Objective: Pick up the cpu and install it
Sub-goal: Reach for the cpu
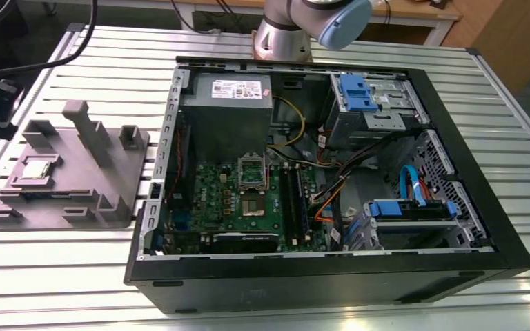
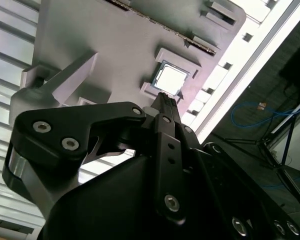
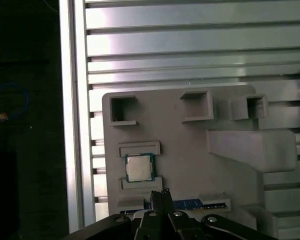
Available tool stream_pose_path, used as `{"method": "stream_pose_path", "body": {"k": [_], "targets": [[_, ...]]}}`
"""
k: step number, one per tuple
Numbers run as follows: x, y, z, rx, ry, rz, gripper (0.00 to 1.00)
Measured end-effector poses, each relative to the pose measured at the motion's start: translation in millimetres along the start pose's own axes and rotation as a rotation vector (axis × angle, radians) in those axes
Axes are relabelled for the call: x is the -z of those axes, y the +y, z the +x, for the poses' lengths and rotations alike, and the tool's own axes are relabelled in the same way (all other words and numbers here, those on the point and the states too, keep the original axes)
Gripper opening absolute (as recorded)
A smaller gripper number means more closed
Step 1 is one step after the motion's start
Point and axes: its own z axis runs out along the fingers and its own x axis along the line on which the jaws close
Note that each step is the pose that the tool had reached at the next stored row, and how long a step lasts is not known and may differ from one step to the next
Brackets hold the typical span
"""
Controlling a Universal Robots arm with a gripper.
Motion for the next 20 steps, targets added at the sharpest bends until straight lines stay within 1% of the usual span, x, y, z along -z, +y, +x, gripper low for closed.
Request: {"method": "stream_pose_path", "body": {"k": [5, 18, 20], "targets": [[-9.0, -0.4, 0.9, 0.000, 0.0008, 0.0001, 0.10], [-31.9, -1.8, 6.2, 0.000, 0.0015, 0.0002, 0.10], [-34.6, -2.0, 6.4, 0.000, 0.0015, 0.0002, 0.10]]}}
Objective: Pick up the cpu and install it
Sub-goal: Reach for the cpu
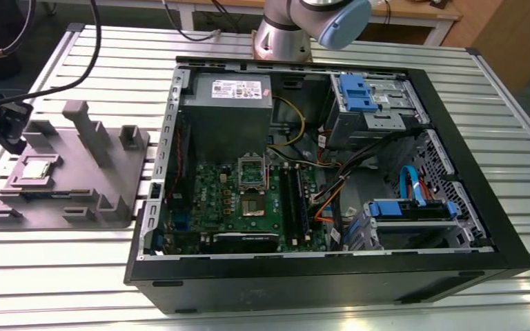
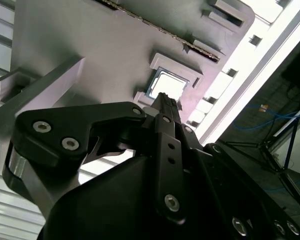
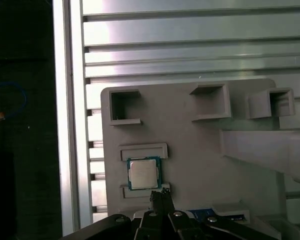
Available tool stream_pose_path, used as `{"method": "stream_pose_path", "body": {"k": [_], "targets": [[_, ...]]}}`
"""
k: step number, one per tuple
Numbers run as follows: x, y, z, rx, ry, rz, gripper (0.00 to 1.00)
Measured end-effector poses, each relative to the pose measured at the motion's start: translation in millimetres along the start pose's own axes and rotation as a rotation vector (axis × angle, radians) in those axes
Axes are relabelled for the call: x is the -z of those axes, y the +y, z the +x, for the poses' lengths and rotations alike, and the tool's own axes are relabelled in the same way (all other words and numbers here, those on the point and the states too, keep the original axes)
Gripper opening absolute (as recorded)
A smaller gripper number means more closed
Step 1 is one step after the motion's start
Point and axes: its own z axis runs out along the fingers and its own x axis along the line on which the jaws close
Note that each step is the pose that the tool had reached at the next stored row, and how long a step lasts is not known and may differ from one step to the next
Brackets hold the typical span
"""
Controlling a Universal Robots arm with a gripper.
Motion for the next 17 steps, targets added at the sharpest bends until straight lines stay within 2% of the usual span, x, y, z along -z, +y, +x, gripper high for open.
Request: {"method": "stream_pose_path", "body": {"k": [17], "targets": [[-15.9, 1.2, 0.8, 0.000, 0.0009, 0.0001, 0.10]]}}
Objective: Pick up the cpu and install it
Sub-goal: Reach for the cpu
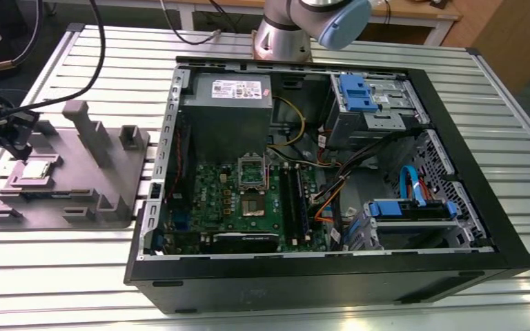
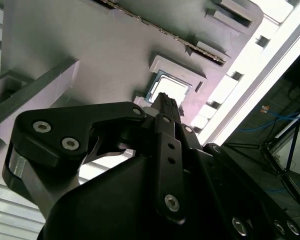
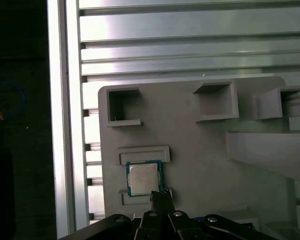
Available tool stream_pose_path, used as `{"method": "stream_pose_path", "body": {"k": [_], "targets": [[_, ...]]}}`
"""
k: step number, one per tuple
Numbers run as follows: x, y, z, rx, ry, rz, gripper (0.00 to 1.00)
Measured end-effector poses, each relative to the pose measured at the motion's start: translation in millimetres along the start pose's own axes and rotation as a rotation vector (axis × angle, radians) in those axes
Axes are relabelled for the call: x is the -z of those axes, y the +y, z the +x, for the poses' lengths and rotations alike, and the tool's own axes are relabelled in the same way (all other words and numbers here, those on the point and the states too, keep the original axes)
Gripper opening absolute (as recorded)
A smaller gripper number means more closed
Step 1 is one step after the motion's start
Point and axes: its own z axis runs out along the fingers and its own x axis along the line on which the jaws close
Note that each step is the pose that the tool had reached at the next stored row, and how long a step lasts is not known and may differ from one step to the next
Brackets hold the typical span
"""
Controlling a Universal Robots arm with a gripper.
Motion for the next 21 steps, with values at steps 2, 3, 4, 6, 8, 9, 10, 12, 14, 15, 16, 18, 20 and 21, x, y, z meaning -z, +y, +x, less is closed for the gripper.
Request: {"method": "stream_pose_path", "body": {"k": [2, 3, 4, 6, 8, 9, 10, 12, 14, 15, 16, 18, 20, 21], "targets": [[-1.3, 1.0, 0.2, 0.000, 0.0001, 0.0001, 0.10], [-2.1, 1.5, 0.4, 0.000, 0.0000, 0.0000, 0.10], [-3.0, 1.9, 0.7, 0.000, -0.0002, -0.0001, 0.10], [-4.8, 2.4, 1.7, 0.000, 0.0000, 0.0000, 0.10], [-6.9, 2.2, 2.7, 0.000, 0.0001, 0.0001, 0.10], [-8.0, 2.2, 3.2, 0.000, 0.0000, 0.0000, 0.10], [-9.2, 2.1, 3.8, 0.000, -0.0001, -0.0001, 0.10], [-11.5, 1.9, 4.9, 0.000, -0.0001, -0.0001, 0.10], [-12.7, 1.8, 5.7, 0.000, -0.0001, 0.0000, 0.10], [-12.9, 1.8, 5.8, 0.000, -0.0001, -0.0001, 0.10], [-12.9, 1.8, 5.8, 0.000, 0.0000, 0.0001, 0.10], [-13.0, 1.8, 5.9, 0.000, 0.0001, 0.0001, 0.10], [-14.1, 1.7, 6.2, 0.000, -0.0001, 0.0000, 0.10], [-14.5, 1.7, 6.3, 0.000, 0.0000, 0.0001, 0.10]]}}
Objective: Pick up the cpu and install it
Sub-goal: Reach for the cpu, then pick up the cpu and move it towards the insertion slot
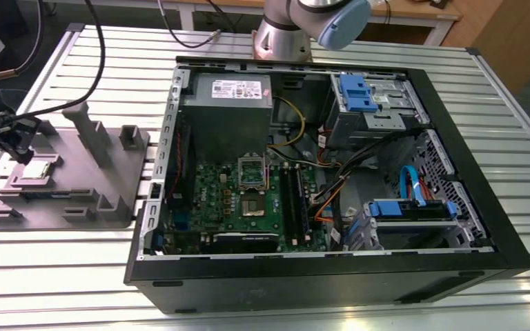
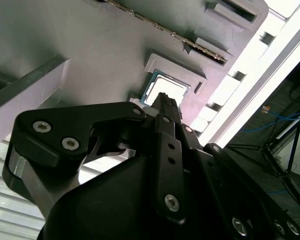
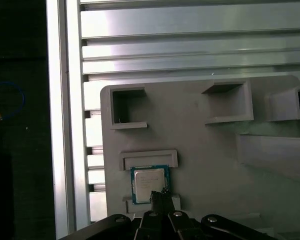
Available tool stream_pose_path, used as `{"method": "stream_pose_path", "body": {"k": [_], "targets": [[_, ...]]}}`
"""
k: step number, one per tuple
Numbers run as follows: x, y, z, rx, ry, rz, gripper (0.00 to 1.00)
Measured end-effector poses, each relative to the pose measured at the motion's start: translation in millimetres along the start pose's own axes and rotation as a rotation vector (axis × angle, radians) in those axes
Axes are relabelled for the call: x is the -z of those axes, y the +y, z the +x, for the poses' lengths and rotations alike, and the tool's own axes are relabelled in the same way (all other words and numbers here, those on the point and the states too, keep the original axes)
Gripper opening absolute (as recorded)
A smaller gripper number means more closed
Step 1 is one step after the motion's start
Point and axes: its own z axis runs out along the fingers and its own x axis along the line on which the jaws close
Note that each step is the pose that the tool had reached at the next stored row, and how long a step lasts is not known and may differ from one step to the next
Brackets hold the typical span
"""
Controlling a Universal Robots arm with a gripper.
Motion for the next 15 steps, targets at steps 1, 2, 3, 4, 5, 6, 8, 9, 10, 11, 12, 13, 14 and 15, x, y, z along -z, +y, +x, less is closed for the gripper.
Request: {"method": "stream_pose_path", "body": {"k": [1, 2, 3, 4, 5, 6, 8, 9, 10, 11, 12, 13, 14, 15], "targets": [[-0.1, 0.0, 0.0, 0.000, 0.0000, 0.0000, 0.10], [-0.1, 0.0, 0.0, 0.000, 0.0001, 0.0001, 0.10], [-0.6, 0.0, 0.0, 0.000, 0.0000, 0.0000, 0.10], [-1.0, 0.0, 0.0, 0.000, 0.0000, 0.0000, 0.10], [-1.0, 0.0, 0.0, 0.000, 0.0000, 0.0000, 0.10], [-1.0, 0.0, 0.0, 0.000, 0.0000, 0.0000, 0.10], [-1.0, 0.0, 0.0, 0.000, 0.0000, 0.0000, 0.10], [-1.0, 0.0, 0.0, 0.000, 0.0000, 0.0000, 0.10], [-1.2, 0.0, 0.0, 0.000, 0.0000, 0.0000, 0.10], [-1.4, 0.0, 0.0, 0.000, -0.0002, -0.0001, 0.10], [-1.7, -0.1, 0.0, 0.000, -0.0001, -0.0001, 0.10], [-2.0, -0.1, 0.0, 0.000, -0.0001, -0.0001, 0.10], [-2.6, -0.1, 0.0, 0.000, -0.0001, -0.0001, 0.10], [-3.3, -0.1, 0.0, 0.000, 0.0000, -0.0001, 0.10]]}}
